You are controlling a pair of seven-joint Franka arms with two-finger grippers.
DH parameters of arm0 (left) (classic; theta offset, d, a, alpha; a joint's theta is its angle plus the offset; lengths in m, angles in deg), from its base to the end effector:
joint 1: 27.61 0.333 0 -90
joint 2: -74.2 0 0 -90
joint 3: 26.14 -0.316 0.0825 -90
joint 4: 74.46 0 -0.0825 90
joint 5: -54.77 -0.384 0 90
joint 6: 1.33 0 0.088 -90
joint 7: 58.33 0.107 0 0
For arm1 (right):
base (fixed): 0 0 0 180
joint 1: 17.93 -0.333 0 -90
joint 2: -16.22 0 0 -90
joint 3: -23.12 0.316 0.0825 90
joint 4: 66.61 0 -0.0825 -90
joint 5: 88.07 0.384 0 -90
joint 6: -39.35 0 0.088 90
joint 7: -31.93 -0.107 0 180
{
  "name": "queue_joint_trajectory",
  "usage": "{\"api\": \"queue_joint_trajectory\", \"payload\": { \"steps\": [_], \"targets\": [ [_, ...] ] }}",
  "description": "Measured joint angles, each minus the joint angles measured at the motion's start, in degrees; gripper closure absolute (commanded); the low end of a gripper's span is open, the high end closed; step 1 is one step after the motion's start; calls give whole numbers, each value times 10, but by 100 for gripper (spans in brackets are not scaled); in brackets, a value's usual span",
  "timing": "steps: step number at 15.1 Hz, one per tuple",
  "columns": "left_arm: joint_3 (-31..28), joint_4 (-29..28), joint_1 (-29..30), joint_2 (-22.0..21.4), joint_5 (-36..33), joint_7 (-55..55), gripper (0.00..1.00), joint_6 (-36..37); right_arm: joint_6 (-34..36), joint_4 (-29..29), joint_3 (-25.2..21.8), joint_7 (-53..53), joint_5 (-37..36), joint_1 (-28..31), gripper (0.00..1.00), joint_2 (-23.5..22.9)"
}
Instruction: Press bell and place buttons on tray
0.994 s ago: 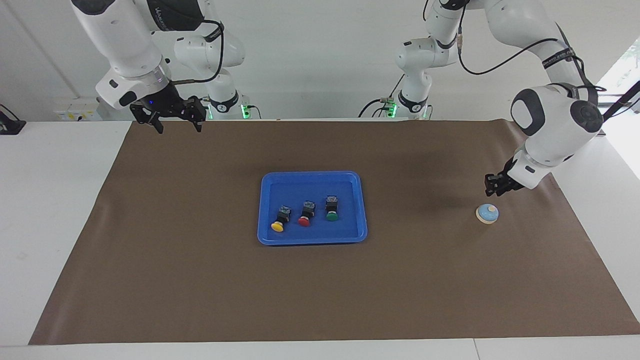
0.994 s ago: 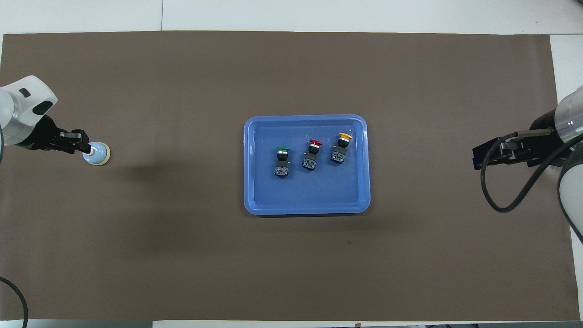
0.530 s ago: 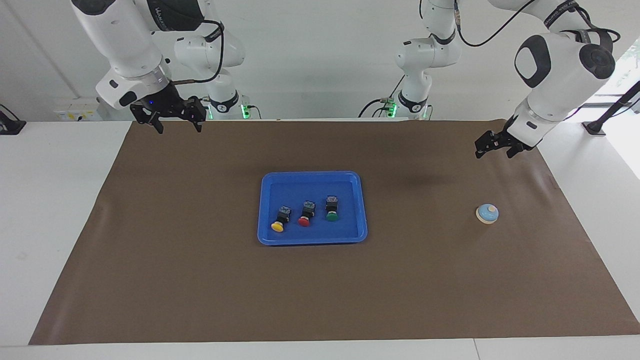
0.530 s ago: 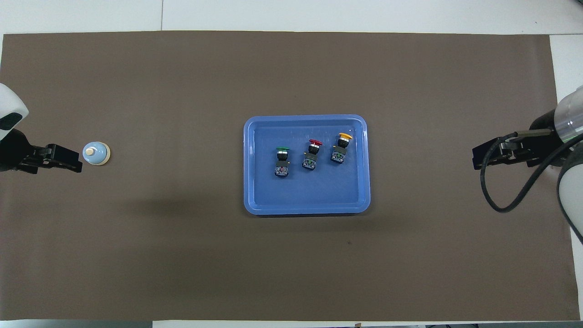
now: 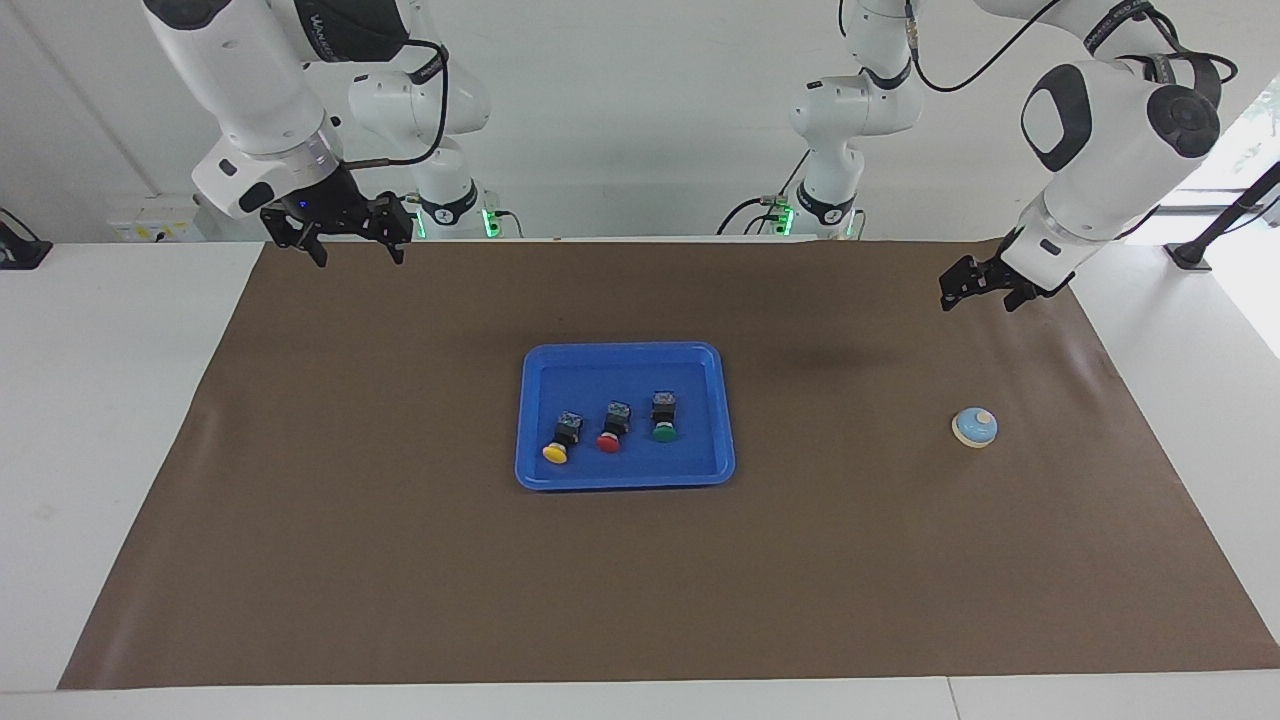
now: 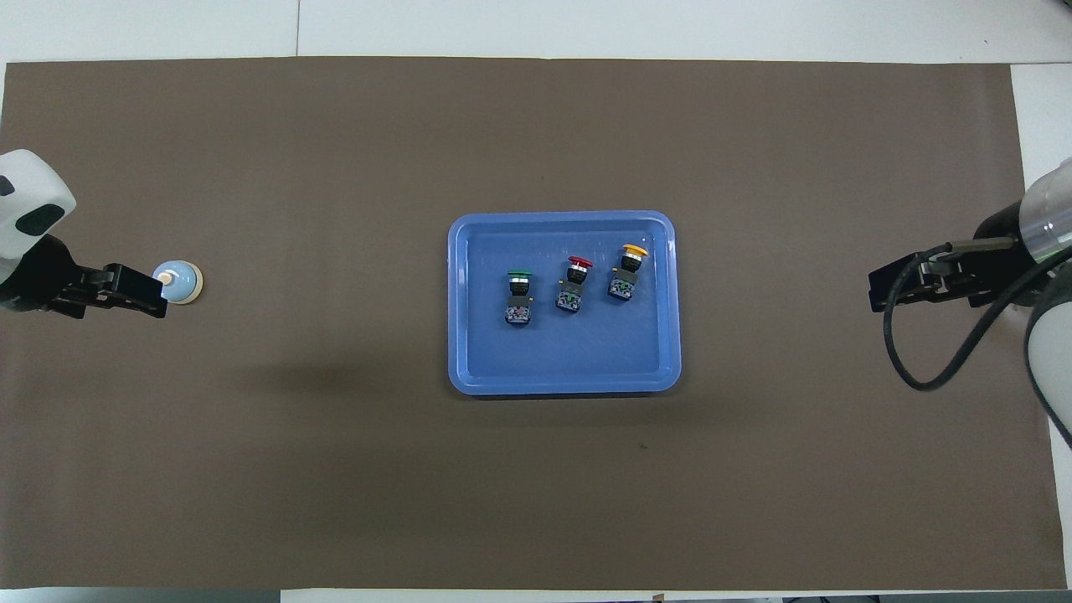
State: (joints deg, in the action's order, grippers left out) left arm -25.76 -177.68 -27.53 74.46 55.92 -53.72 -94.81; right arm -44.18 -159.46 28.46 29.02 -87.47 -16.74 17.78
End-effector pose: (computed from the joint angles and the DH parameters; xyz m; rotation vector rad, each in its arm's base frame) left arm 0.5447 -0.0049 0.5187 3.1008 -0.1283 -0.2702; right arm 0.5309 0.0404 0.6070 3.1337 0.0343 -0.2131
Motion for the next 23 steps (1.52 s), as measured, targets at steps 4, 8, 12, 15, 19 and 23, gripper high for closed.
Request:
{"api": "queue_joint_trajectory", "payload": {
  "steps": [4,8,12,15,19,23],
  "targets": [
    [-2,5,-3,4,0,-1,0,6,0,0,0,0,0,0,0,0],
    [-2,12,-5,5,0,-1,0,6,0,0,0,0,0,0,0,0],
    [-2,41,-5,12,0,-1,0,12,0,0,0,0,0,0,0,0],
    [-2,57,-5,20,0,-1,0,21,0,0,0,0,0,0,0,0],
    [-2,67,-5,22,0,-1,0,24,0,0,0,0,0,0,0,0],
    [1,80,-10,22,0,-1,0,39,0,0,0,0,0,0,0,0]
  ]
}}
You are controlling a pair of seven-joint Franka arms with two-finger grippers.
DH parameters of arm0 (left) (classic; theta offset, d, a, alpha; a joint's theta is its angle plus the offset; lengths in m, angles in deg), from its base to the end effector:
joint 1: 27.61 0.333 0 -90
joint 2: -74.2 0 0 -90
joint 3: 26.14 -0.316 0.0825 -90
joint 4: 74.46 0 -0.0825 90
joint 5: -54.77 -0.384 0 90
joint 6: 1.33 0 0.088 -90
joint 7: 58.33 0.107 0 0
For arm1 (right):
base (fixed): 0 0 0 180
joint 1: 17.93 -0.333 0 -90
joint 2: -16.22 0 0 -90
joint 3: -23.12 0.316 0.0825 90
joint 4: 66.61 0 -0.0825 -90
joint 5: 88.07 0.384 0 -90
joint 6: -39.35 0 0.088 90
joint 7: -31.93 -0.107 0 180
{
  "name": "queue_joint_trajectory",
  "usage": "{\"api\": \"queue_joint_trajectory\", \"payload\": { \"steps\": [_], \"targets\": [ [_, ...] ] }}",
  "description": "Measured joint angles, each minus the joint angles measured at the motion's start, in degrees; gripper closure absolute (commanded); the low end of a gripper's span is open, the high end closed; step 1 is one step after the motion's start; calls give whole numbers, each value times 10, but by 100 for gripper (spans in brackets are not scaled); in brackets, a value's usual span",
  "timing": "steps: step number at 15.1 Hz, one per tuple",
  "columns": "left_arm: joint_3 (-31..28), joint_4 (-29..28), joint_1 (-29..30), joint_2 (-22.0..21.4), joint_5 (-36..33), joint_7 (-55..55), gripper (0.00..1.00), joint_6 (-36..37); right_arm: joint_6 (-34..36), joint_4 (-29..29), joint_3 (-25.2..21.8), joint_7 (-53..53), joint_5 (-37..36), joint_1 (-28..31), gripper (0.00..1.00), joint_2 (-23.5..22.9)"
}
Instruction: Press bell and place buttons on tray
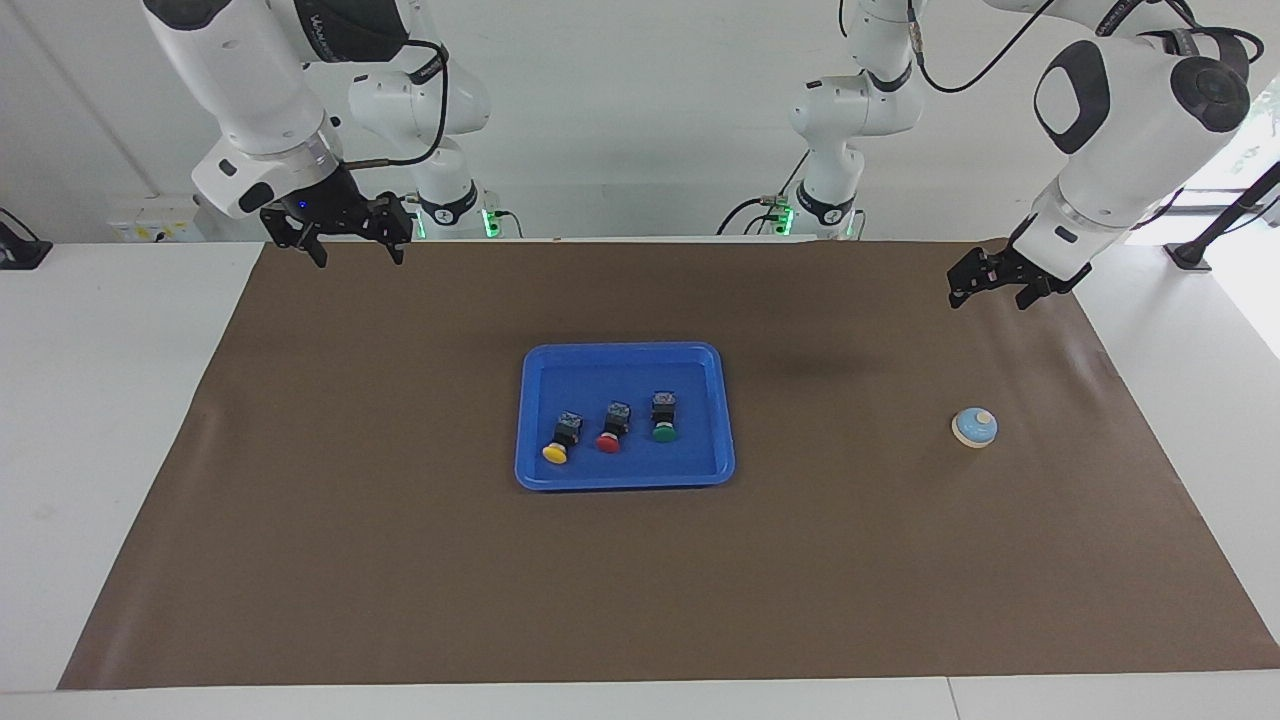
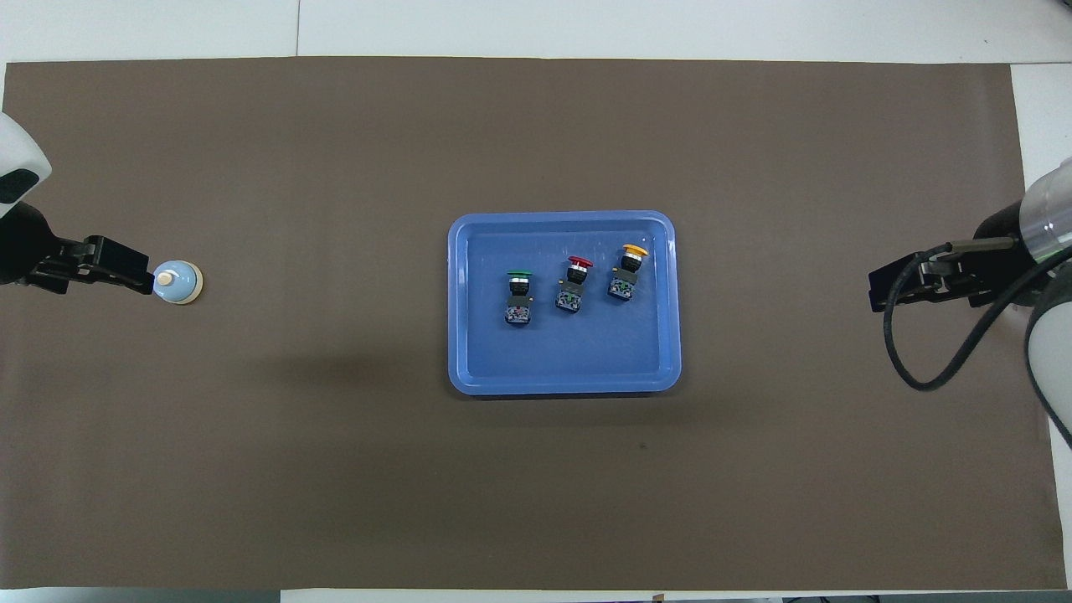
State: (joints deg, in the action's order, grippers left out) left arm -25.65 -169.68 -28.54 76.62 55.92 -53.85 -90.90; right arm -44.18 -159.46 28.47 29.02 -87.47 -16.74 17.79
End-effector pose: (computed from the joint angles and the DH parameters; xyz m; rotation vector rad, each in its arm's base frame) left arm 0.5592 -0.0159 0.5577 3.1058 -0.1581 -0.2184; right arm 0.5308 0.0405 0.6071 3.1337 0.0346 -0.2128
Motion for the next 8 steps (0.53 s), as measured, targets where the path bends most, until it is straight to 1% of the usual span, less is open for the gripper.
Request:
{"api": "queue_joint_trajectory", "payload": {
  "steps": [8],
  "targets": [
    [-1,6,-4,0,0,-1,0,4,0,0,0,0,0,0,0,0]
  ]
}}
